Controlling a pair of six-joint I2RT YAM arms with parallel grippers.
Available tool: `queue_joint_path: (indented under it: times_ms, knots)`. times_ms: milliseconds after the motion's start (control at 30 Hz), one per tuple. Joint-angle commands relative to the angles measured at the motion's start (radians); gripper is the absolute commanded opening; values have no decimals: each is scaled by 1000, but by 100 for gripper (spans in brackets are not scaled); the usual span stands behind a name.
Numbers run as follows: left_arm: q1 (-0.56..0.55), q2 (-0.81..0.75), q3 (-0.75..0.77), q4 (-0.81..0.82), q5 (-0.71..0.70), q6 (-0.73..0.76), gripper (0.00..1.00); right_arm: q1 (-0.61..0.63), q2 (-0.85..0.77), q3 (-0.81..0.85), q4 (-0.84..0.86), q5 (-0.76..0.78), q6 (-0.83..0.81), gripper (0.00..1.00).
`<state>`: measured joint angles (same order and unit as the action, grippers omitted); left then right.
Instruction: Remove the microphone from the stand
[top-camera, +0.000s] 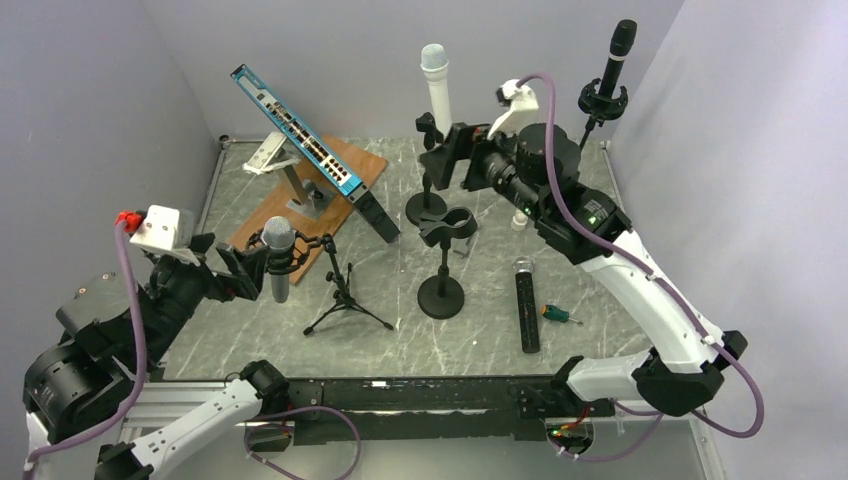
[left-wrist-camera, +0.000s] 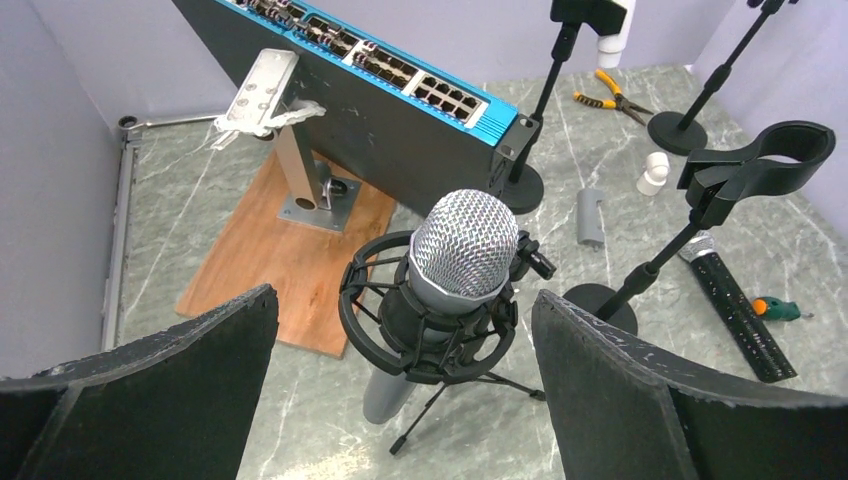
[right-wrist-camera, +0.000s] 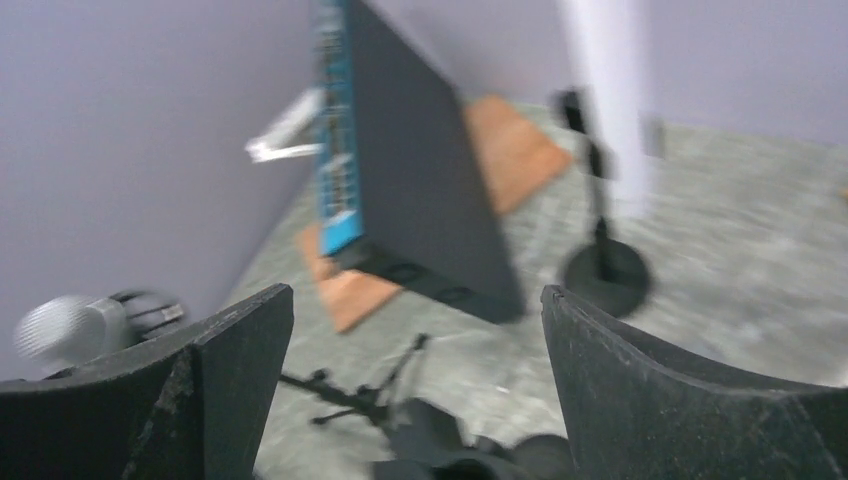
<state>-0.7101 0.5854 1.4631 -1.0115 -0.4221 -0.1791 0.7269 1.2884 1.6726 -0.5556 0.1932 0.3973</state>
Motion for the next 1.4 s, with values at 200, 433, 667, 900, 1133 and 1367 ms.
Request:
queue_joint_path:
  times_ms: [200, 433, 667, 900, 1133, 1367]
  knots:
    - [-3, -120, -44, 69, -18, -94, 99, 282, 134, -16, 454, -285, -11, 100]
    - [-2, -166, -60, 63, -33, -117, 99, 407, 320, 78, 518, -252, -1, 100]
    - [-3, -195, -56, 27, -58, -125, 99, 500, 422, 144, 517, -119, -39, 92]
    - [-3, -208, -56, 27, -65, -124, 99, 547, 456, 160, 506, 4, -75, 70]
    - [-3, -214, -53, 13, -74, -130, 99, 548, 499, 203, 470, -3, -70, 74]
    - [-2, -211, -53, 6, -68, -136, 99, 549, 516, 209, 458, 5, -74, 62]
